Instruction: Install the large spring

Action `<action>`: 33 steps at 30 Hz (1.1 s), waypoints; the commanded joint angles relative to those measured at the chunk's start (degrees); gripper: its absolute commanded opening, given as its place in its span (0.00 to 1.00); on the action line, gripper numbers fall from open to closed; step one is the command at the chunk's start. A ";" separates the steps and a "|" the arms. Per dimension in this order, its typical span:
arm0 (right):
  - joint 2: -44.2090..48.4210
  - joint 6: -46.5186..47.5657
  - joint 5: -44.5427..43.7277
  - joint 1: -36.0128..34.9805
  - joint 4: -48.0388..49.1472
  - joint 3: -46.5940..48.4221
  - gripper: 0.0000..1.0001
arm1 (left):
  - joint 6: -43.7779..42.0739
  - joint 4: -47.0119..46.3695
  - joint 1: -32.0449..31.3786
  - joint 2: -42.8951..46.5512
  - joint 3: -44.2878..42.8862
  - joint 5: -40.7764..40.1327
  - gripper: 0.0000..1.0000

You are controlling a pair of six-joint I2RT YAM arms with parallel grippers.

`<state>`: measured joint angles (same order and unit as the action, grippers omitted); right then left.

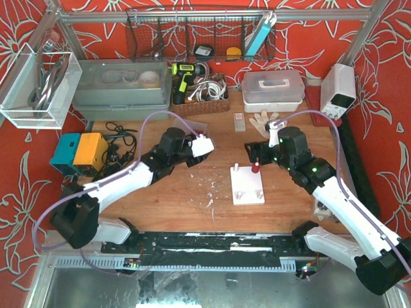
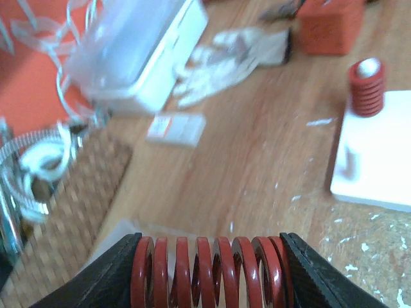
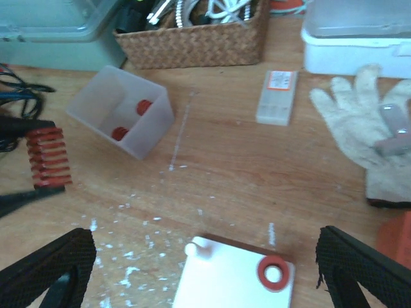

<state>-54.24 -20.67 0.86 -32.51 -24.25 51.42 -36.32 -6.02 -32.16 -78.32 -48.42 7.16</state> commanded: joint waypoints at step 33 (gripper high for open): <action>-19.38 2.47 39.59 -4.48 -0.85 11.76 0.56 | -36.41 -22.40 -15.40 14.00 14.03 8.15 0.00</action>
<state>-72.31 -17.91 40.64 -36.71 -27.90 61.41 -71.18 -21.58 -46.13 -66.50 -34.28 12.01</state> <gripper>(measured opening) 0.542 0.531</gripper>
